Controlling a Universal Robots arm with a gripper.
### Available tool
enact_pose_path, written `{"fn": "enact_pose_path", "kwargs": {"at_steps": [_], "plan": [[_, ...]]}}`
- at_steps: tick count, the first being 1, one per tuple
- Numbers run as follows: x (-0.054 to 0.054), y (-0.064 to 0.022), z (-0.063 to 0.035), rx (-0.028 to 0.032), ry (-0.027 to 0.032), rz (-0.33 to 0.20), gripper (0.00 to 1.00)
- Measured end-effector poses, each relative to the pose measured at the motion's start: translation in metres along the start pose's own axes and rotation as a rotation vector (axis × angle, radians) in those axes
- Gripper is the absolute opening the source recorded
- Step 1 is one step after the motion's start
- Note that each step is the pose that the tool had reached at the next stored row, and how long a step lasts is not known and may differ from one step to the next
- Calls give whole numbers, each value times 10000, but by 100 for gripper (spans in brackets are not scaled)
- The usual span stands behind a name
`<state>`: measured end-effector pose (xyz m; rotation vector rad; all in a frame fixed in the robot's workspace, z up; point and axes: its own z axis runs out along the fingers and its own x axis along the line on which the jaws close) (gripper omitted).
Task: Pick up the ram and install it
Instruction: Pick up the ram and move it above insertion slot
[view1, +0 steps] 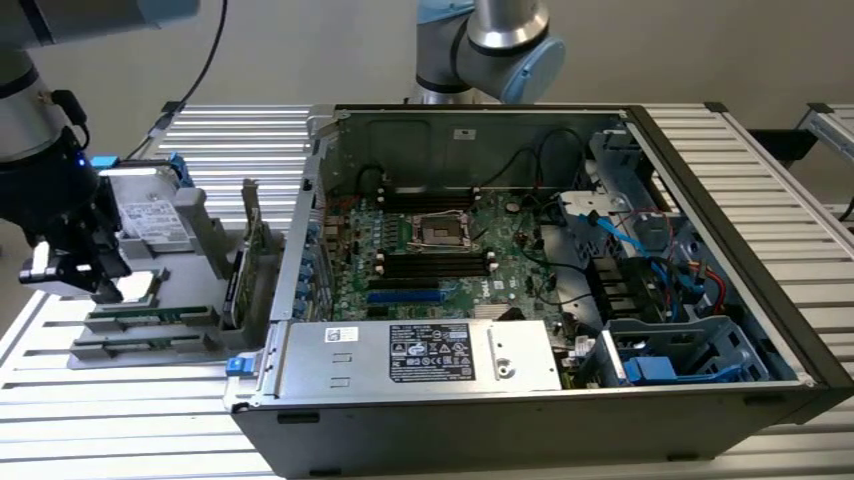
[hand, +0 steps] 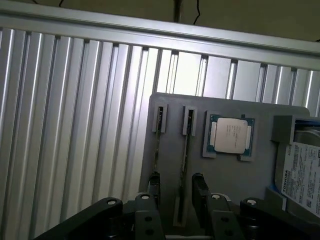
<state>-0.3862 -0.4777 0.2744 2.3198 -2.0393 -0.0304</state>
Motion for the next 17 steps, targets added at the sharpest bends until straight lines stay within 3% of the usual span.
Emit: {"fn": "enact_pose_path", "kwargs": {"at_steps": [5, 12, 17], "plan": [[51, -25, 92, 3, 6, -107, 39], [140, -168, 214, 4, 6, -114, 39], [203, -167, 305, 2, 6, -114, 39]]}}
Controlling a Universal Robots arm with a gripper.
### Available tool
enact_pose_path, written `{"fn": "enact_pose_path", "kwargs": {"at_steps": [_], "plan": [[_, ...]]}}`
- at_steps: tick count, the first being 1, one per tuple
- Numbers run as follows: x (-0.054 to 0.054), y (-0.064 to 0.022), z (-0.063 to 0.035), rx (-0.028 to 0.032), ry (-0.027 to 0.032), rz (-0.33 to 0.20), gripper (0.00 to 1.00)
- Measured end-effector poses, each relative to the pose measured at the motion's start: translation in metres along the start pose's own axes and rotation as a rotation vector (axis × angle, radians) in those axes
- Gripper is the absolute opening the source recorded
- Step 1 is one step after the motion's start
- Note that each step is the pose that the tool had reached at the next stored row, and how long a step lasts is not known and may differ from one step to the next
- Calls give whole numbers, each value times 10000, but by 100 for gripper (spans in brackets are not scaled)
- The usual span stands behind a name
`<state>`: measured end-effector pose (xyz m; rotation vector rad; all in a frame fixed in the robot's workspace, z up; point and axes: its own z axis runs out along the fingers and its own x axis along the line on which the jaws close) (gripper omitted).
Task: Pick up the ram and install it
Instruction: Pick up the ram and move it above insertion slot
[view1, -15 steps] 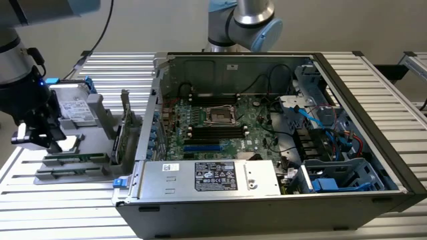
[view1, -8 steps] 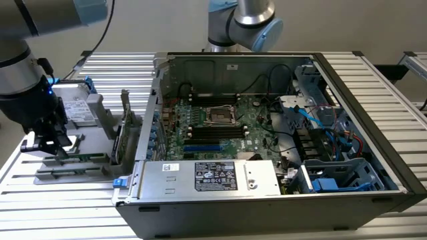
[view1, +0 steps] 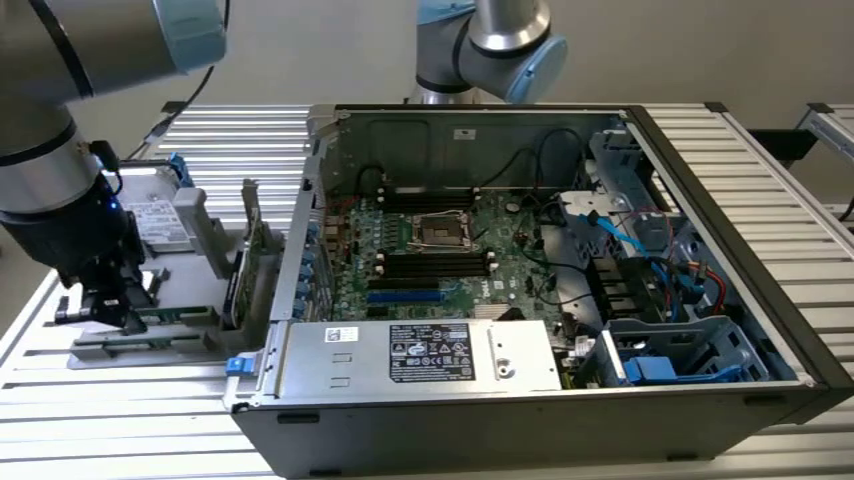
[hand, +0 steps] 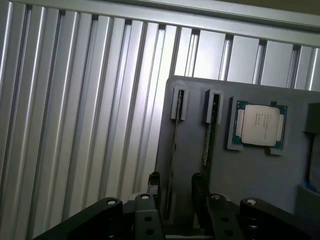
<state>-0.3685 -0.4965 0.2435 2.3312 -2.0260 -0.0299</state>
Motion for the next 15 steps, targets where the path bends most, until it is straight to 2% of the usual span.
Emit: {"fn": "enact_pose_path", "kwargs": {"at_steps": [10, 15], "plan": [[23, -6, 183, -1, -3, 44, 39], [21, -11, 274, -9, -24, 438, 39]]}}
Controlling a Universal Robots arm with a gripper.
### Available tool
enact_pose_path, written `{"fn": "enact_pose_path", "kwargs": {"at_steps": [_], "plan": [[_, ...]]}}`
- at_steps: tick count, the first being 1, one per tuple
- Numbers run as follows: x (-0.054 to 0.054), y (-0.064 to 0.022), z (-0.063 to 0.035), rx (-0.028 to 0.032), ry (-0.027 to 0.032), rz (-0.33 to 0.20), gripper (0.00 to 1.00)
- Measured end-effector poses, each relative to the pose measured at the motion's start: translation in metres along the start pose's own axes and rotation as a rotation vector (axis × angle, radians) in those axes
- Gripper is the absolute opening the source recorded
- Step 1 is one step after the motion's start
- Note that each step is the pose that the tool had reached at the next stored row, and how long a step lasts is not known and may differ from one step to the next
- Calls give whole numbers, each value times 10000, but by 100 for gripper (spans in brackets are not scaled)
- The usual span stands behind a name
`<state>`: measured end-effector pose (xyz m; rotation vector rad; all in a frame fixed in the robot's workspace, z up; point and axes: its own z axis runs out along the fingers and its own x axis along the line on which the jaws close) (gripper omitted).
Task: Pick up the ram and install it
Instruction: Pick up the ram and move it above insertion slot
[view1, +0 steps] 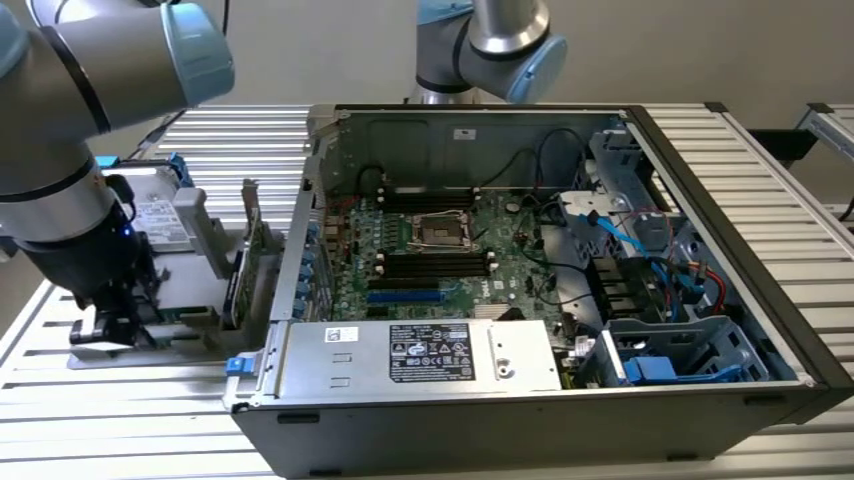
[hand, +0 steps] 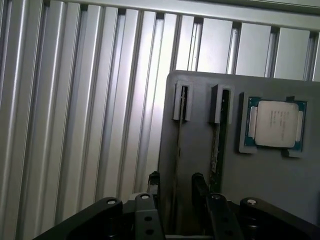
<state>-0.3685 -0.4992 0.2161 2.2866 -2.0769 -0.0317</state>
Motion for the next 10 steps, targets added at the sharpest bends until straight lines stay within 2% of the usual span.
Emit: {"fn": "enact_pose_path", "kwargs": {"at_steps": [4, 10], "plan": [[-2, -4, 73, -11, -31, 573, 39], [-4, -9, 181, -24, -60, 1160, 39]]}}
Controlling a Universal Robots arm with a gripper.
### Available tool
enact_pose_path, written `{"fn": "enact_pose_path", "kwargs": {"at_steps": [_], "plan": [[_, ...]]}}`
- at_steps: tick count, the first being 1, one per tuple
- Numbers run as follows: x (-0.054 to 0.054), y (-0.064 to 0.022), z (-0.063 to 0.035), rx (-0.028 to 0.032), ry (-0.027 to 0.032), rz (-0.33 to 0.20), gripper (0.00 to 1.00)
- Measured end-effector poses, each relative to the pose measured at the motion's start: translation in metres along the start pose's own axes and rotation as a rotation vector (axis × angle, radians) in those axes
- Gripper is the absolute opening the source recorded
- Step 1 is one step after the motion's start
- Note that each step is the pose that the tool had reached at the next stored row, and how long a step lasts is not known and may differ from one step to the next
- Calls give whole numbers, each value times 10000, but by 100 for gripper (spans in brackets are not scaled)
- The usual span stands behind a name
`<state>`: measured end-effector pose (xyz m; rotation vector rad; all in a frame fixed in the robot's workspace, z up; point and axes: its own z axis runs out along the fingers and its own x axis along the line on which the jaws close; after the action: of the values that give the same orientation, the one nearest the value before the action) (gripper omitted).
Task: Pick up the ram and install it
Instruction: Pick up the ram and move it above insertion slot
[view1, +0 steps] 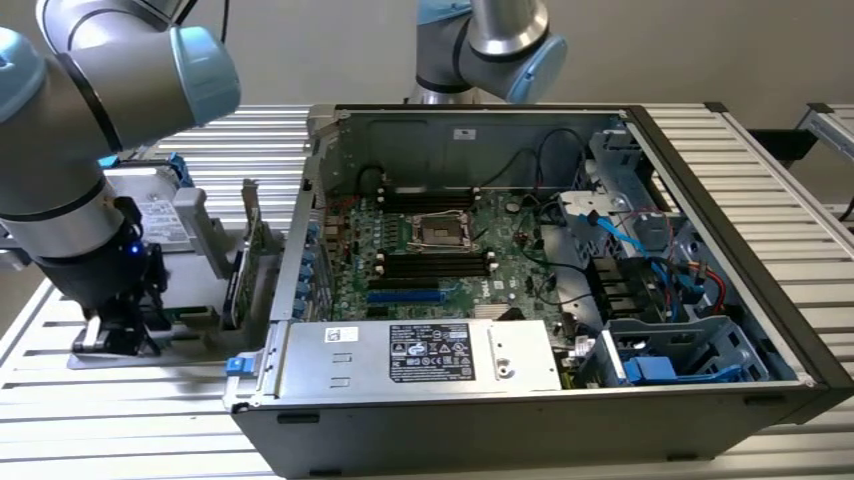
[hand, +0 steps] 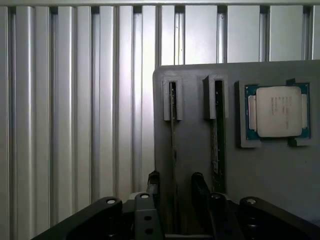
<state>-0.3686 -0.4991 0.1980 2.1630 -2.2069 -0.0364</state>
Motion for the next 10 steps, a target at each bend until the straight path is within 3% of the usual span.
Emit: {"fn": "enact_pose_path", "kwargs": {"at_steps": [3, 10], "plan": [[-2, -2, 54, -2, -11, 207, 39], [-3, -1, 58, -3, -9, 223, 39]]}}
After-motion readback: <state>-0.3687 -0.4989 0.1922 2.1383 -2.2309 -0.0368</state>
